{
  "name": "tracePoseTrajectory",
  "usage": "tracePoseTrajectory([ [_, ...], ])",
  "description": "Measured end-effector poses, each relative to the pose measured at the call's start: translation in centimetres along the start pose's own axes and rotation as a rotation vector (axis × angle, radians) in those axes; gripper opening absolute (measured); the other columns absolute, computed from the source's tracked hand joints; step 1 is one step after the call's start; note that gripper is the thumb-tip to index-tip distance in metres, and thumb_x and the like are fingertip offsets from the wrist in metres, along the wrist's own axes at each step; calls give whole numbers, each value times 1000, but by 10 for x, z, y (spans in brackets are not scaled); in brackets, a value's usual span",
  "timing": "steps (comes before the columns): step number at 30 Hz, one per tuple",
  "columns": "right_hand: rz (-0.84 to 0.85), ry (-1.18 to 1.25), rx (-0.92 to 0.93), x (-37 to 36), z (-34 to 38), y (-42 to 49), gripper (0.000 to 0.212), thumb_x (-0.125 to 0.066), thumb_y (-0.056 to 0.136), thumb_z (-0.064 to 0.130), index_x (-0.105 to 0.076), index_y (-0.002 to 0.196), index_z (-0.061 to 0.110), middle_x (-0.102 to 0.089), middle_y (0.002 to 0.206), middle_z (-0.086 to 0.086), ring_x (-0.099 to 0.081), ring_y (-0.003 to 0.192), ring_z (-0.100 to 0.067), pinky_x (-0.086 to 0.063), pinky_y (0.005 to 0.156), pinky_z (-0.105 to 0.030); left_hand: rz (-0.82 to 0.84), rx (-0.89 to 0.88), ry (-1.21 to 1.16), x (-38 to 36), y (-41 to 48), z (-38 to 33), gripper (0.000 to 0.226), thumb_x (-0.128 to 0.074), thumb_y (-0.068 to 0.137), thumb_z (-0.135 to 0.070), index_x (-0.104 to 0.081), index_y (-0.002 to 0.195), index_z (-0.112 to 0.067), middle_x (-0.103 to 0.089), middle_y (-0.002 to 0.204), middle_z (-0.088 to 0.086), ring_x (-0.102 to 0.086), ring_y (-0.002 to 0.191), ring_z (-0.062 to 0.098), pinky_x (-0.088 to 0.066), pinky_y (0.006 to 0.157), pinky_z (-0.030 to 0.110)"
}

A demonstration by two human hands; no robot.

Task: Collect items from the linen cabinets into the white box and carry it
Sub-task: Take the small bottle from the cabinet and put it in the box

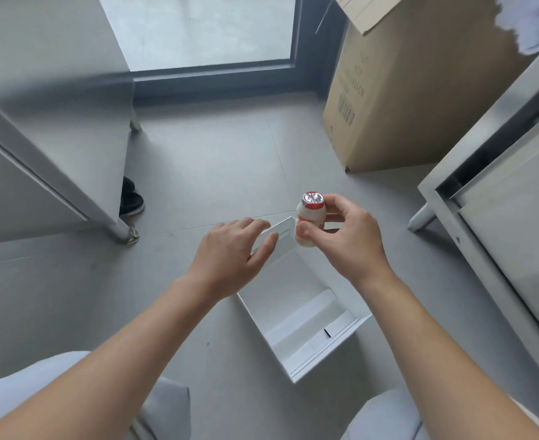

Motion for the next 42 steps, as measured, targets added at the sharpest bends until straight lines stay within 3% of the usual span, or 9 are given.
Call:
tracePoseTrajectory([
  [6, -18, 40, -20, -6, -17, 8, 31, -84, 77, 33, -71, 105, 29, -74, 92, 18, -70, 88, -1, -59, 82, -35, 5, -18, 41, -3, 0, 11, 39, -41, 101, -47, -65, 117, -22, -70, 112, -5, -64, 98, 20, -41, 83, 32],
  [14, 308, -118, -184, -72, -98, 1, 32, -85, 74, 29, -71, 103, 27, -75, 92, 14, -72, 82, -4, -59, 83, -35, 105, -16, 57, -29, -12, 21, 45, -32, 100, -55, -61, 119, -28, -67, 112, -9, -62, 101, 16, -41, 86, 32],
  [20, 562, -239, -347, -89, -170, -58, 31, -86, 72, 29, -71, 99, 29, -75, 88, 11, -72, 84, -8, -59, 82, -36, 172, -36, 26, -49, -25, 18, 47, -28, 98, -58, -61, 116, -31, -66, 111, -10, -62, 101, 15, -33, 77, 28],
  [23, 558, -236, -390, -90, -191, -78, 33, -85, 73, 29, -70, 103, 29, -74, 91, 12, -72, 86, -10, -58, 71, -32, 203, -54, 55, -56, -29, 13, 49, -26, 98, -58, -61, 117, -30, -67, 110, -9, -60, 97, 18, -35, 79, 28],
  [26, 532, -196, -401, -98, -199, -83, 36, -86, 75, 28, -69, 106, 28, -73, 99, 11, -71, 90, -9, -46, 62, -23, 224, -71, 77, -59, -34, 14, 51, -24, 97, -59, -60, 118, -29, -66, 110, -9, -59, 95, 19, -39, 84, 30],
  [30, 496, -154, -380, -106, -197, -82, 36, -87, 74, 30, -69, 105, 31, -72, 99, 16, -71, 90, -4, -56, 82, -30, 209, -41, 64, -53, -40, 25, 52, -24, 96, -59, -61, 117, -29, -66, 107, -9, -60, 94, 20, -41, 82, 32],
  [36, 428, -72, -323, -109, -181, -64, 34, -88, 74, 30, -72, 104, 30, -75, 96, 15, -72, 86, -2, -56, 81, -27, 239, -31, 86, -52, -51, 36, 51, -23, 96, -60, -60, 117, -31, -65, 107, -10, -59, 92, 18, -42, 83, 32],
  [42, 638, -248, -310, -136, -194, -80, 33, -84, 72, 28, -71, 103, 30, -74, 92, 11, -71, 87, -9, -58, 83, -34, 217, -22, 64, -45, -50, 42, 52, -23, 96, -60, -60, 118, -31, -65, 114, -11, -61, 101, 15, -40, 83, 31],
])
Point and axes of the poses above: each hand's wrist, its own y-axis towards the middle knuckle, its own x-axis out of the back of the hand, z = x × y, the point moved 9 cm from there along y, towards the middle knuckle
